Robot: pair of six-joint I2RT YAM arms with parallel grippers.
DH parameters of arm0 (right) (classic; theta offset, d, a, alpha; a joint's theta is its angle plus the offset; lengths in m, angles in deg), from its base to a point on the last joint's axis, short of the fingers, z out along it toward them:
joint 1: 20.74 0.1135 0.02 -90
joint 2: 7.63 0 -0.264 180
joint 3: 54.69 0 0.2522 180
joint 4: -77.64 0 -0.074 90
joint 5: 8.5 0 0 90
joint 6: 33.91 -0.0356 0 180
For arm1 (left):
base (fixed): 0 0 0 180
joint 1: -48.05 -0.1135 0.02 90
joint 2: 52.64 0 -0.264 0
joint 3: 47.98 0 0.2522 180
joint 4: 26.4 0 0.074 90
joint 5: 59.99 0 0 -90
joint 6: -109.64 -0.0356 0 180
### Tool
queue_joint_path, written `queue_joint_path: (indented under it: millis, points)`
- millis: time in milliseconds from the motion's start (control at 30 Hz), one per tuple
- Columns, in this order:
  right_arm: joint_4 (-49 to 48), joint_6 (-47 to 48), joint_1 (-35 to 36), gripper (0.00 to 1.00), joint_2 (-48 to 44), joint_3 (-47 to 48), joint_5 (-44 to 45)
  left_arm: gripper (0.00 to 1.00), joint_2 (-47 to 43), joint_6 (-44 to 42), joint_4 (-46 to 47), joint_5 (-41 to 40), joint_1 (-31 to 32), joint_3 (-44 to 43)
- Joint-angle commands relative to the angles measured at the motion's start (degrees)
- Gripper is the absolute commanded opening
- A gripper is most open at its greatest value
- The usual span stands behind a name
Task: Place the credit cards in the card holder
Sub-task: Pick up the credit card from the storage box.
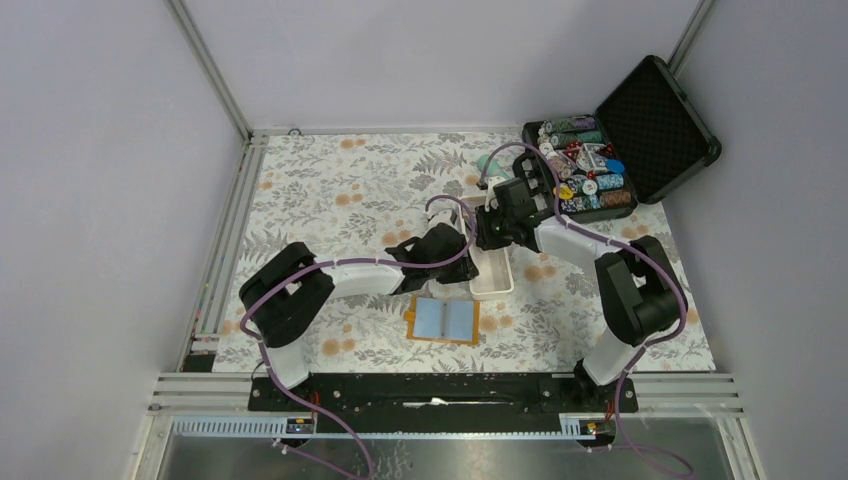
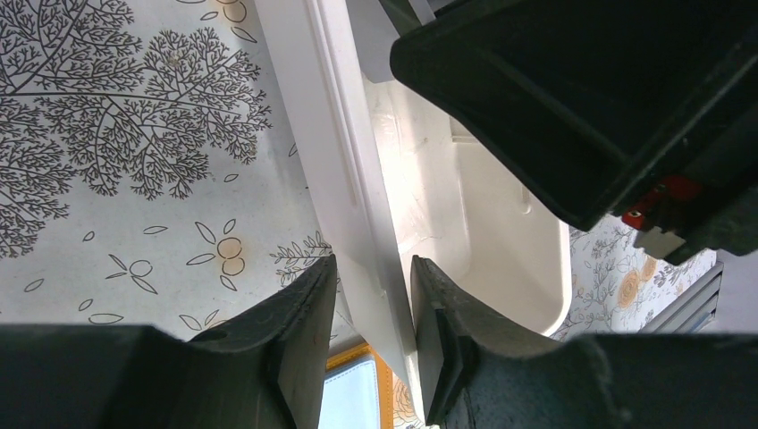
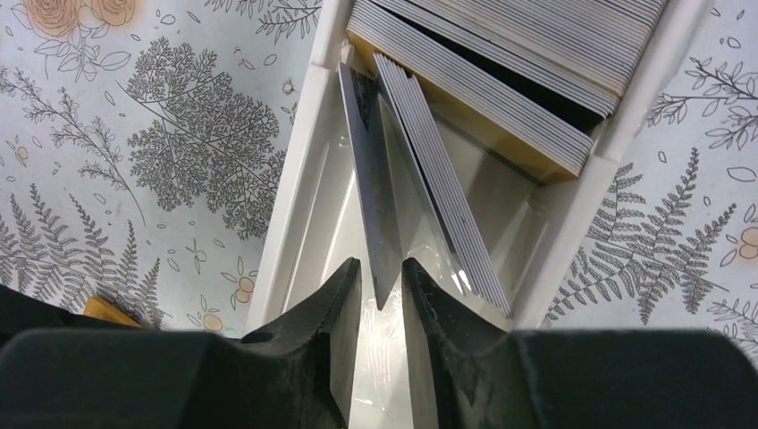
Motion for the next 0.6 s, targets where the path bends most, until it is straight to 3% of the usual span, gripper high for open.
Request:
queue_joint_path:
  millis: [0,300,367,467,567]
  points:
    - [-1.0,1.1,0.6,0.29,1.4,3.1,-0.9,0.38,0.8,-1.2,-0.6,-1.6,0.0,-1.4]
    - [-0.3,0.5,1.1,0.00,-0.2,3.0,1.1,0.41,-0.2,-1.6,-1.0,-1.5,0.0,-1.4]
    - [0.9,0.2,1.1,0.00,-2.5,2.2,2.2,0.48,-1.1,-2.0,-1.5,-1.6,0.0,-1.6]
    - [2.8,-0.5,1.1,0.00,-7.1,0.6,4.4,0.70,-3.5,-2.9,-1.9,-2.4,0.0,-1.3]
    - [5.2,-1.7,1.1,0.00,-11.8,-1.0,5.5,0.81,-6.9,-4.1,-2.7,-3.9,0.1,-1.2]
